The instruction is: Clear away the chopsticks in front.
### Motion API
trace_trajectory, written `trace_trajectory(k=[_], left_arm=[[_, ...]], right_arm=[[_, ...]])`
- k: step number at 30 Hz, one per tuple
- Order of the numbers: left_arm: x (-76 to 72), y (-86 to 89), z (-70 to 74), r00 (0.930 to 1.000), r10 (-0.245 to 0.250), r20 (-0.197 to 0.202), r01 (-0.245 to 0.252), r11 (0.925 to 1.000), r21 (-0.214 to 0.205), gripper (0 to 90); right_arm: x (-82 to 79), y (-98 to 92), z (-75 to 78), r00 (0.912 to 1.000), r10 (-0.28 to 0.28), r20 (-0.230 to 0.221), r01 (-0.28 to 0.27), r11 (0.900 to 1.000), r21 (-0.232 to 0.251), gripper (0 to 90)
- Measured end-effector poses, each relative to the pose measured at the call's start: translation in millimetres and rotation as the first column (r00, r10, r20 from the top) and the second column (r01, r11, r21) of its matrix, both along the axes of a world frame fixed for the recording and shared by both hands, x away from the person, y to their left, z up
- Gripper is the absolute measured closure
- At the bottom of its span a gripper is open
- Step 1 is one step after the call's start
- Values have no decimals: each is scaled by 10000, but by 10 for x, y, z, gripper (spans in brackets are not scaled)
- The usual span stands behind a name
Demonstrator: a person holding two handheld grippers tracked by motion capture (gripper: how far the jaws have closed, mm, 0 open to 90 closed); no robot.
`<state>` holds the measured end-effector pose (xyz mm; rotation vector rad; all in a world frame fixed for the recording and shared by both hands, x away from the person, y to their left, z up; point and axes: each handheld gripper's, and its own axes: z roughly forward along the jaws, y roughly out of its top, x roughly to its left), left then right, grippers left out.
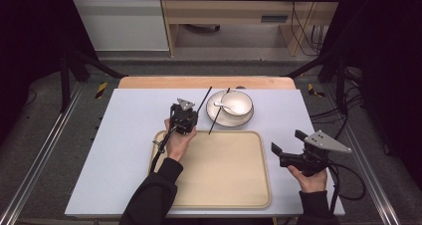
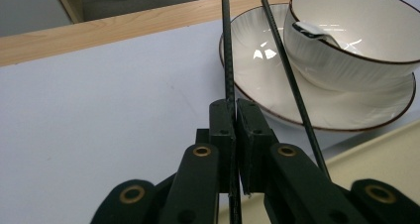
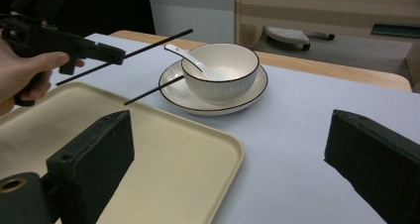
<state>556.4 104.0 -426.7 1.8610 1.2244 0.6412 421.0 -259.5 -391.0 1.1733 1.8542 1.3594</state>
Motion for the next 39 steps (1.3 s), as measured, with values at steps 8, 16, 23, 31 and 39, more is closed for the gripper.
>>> trace_trajectory(k=[8, 16, 23, 31, 39], left_arm=[[-409, 220, 15, 9985, 481, 272, -476, 9987, -206, 853], [-808, 400, 112, 9946, 712, 750, -657, 9951, -737, 853], [-1170, 476, 46, 9893, 1064, 997, -961, 9900, -1036, 854], [-1420, 504, -83, 9829, 1511, 1053, -1382, 9830, -1210, 854], [-1639, 603, -183, 9763, 1923, 996, -1771, 9736, -1441, 853]], right_arm=[[-4, 15, -6, 10000, 13, -24, -13, 10000, -50, 51], [-19, 46, 7, 10000, 32, 27, -32, 9999, -119, 52], [-21, 44, 2, 10000, 46, 11, -46, 10000, -56, 51], [-28, 71, 8, 10000, 78, 35, -78, 9999, -107, 51], [-30, 83, 1, 10000, 90, 17, -90, 9998, -195, 51]])
